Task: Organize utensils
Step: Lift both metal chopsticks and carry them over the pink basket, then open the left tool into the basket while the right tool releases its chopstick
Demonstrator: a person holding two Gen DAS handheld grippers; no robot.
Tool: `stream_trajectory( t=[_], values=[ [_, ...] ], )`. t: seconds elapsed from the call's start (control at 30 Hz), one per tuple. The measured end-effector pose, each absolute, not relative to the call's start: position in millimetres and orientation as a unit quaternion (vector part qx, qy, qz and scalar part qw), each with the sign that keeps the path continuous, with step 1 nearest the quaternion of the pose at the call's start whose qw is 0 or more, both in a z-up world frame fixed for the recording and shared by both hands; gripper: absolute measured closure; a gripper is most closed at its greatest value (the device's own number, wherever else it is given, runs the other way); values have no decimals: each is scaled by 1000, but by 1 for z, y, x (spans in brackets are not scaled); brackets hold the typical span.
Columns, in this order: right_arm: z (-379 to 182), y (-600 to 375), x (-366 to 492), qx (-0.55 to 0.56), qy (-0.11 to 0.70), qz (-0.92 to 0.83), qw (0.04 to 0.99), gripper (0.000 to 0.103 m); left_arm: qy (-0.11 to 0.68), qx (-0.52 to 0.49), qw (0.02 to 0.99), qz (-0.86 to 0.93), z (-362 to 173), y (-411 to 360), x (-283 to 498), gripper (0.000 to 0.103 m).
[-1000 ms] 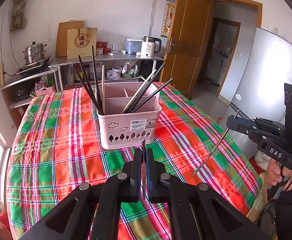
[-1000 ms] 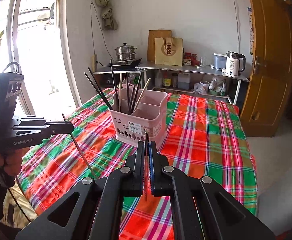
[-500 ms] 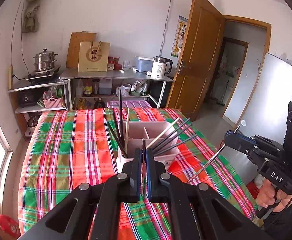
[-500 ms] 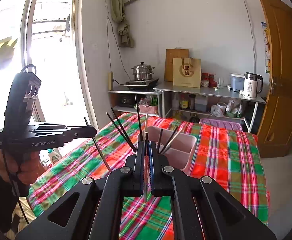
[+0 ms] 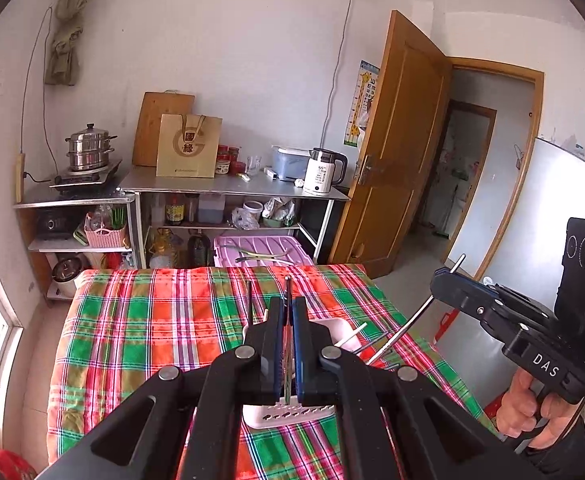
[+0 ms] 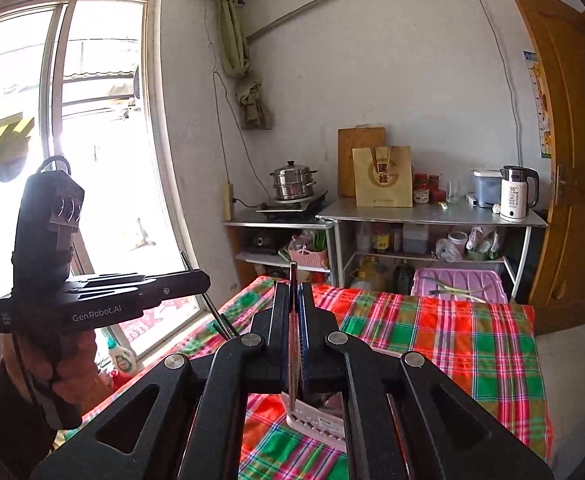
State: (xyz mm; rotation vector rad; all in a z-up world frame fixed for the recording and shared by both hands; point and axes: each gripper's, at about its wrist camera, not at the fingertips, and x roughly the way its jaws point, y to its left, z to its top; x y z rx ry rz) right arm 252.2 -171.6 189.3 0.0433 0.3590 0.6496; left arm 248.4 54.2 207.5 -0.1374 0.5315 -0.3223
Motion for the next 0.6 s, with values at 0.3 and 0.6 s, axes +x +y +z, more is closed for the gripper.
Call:
stream_trajectory(
  t=[0.3, 0.6],
  values=[
    [175, -172, 295, 51, 199, 309, 928, 99, 286, -56, 942, -165, 198, 56, 293, 99],
    [153, -175, 321, 63, 230, 307, 922, 99, 315, -53, 931, -177, 172, 65, 323, 99]
  ],
)
